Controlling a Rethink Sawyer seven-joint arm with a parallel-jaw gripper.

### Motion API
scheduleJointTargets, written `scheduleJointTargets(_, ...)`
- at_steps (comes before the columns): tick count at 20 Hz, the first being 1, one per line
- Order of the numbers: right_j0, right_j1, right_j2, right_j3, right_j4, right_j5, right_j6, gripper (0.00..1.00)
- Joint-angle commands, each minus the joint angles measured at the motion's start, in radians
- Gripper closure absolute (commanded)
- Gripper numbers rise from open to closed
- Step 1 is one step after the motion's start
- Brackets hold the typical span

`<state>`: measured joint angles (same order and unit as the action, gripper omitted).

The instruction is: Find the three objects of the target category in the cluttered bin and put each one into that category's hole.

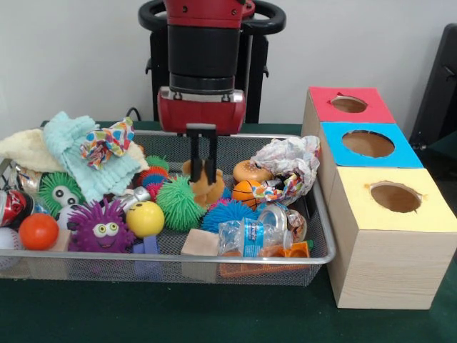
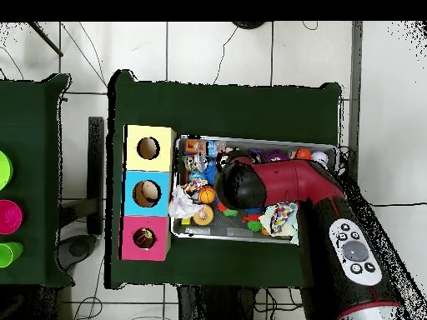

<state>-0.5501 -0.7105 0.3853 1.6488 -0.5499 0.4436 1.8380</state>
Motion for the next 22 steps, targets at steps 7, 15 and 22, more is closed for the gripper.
scheduleJointTargets(7, -0.095, 0.04, 0.221, -0.018, -0.079, 0.191, -0.439, 1.0)
scheduleJointTargets(15, -0.102, -0.02, 0.214, -0.016, 0.046, 0.352, -0.345, 1.0)
scheduleJointTargets(22, -0.088, 0.018, 0.254, -0.083, 0.018, 0.457, -0.459, 1.0)
